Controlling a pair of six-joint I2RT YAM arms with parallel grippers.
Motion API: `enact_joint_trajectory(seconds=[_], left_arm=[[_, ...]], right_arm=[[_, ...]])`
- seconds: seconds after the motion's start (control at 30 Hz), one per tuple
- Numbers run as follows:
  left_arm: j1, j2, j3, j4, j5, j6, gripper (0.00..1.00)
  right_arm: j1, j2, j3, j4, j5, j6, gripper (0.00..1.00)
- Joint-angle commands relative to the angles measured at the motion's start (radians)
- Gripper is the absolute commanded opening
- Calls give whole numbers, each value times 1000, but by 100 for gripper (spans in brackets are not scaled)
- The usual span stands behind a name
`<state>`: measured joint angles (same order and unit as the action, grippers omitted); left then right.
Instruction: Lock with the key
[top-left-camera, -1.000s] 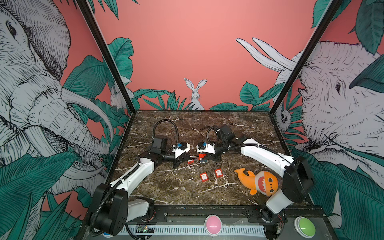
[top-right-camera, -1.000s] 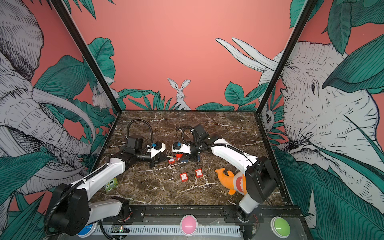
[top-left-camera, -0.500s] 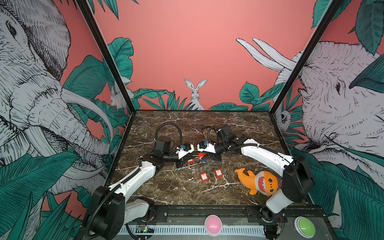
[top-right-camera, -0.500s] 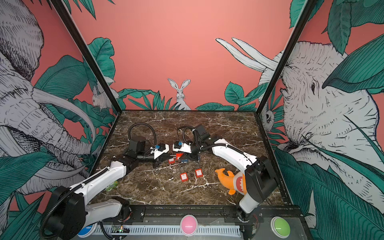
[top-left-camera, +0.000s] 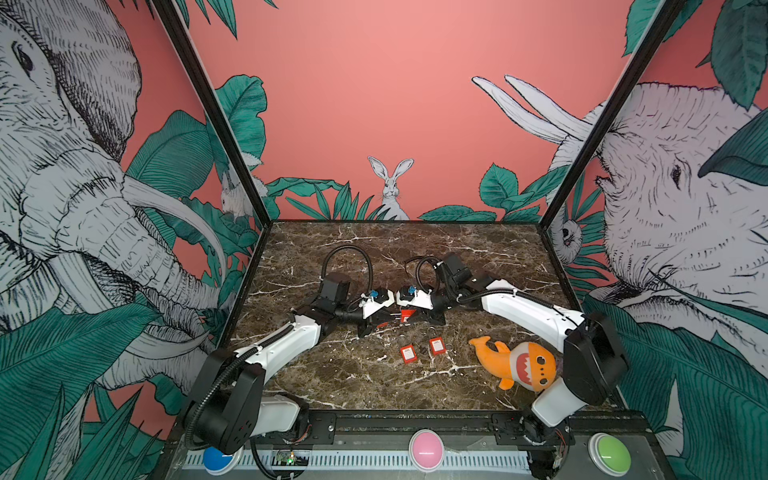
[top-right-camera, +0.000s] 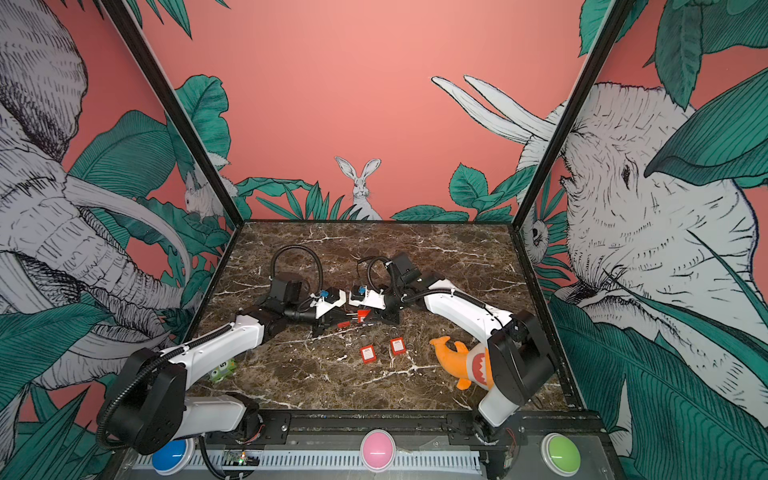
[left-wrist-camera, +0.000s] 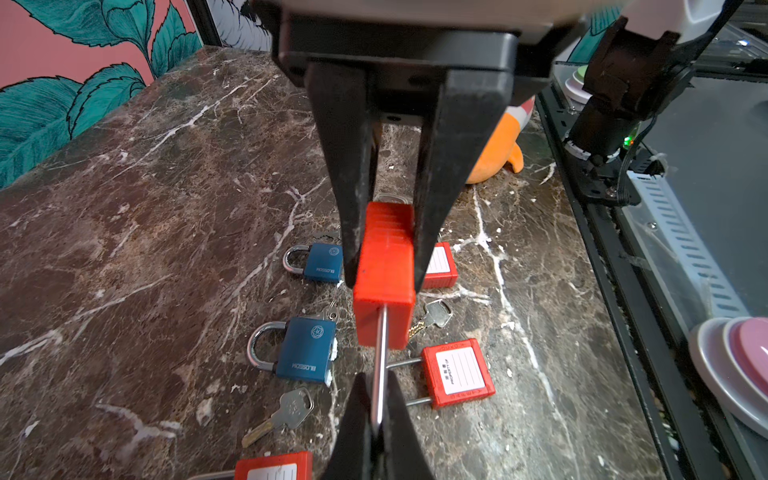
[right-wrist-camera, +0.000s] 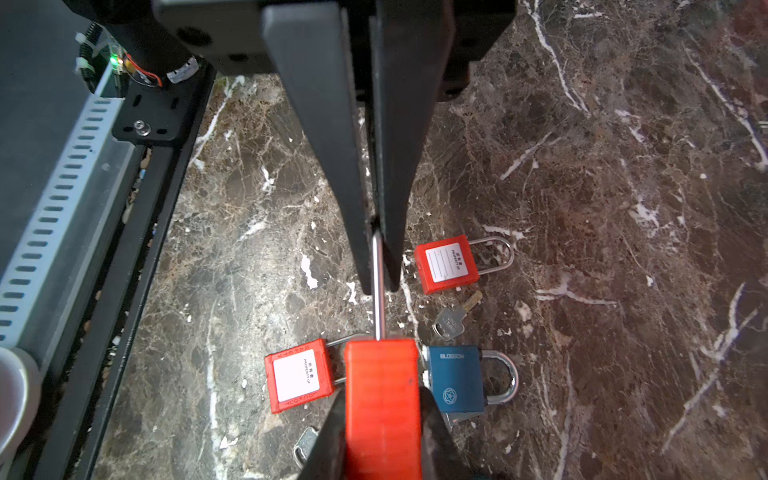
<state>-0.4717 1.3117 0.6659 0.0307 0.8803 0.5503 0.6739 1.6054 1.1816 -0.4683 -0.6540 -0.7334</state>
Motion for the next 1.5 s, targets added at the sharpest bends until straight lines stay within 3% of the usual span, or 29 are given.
enact_joint_trajectory(seconds=[0.0, 0.1, 0.17, 0.23, 0.3, 0.47, 0.6, 0.73, 0.93, 1.47], left_arm=[[-76, 0, 61, 32, 98, 22, 0], [-57, 14, 70, 82, 112, 4, 0], [-42, 27, 79, 91, 123, -3, 0], [-31, 31, 81, 95, 128, 4, 0], [-26, 31, 84, 89, 135, 12, 0], [-23, 20, 89, 72, 150, 30, 0], [-22, 8, 100, 33, 159, 60, 0], [-23, -21, 101, 15, 150, 76, 0], [-24, -36, 117, -42, 150, 112, 0], [-22, -51, 136, -82, 115, 146, 0]], right_arm=[[11, -98, -27, 286, 34, 30, 31], [-27, -184, -70, 215, 18, 58, 57], [-62, -218, -51, 112, -27, 81, 64], [-90, -256, -40, 13, -53, 83, 62], [-111, -299, -48, -38, -58, 88, 54], [-185, -375, -79, -98, -60, 115, 43], [-209, -330, -42, -159, -146, 134, 38], [-210, -265, -5, -263, -151, 70, 32], [-209, -266, -69, -114, -198, 153, 33], [-210, -141, -31, -171, -284, 166, 32]])
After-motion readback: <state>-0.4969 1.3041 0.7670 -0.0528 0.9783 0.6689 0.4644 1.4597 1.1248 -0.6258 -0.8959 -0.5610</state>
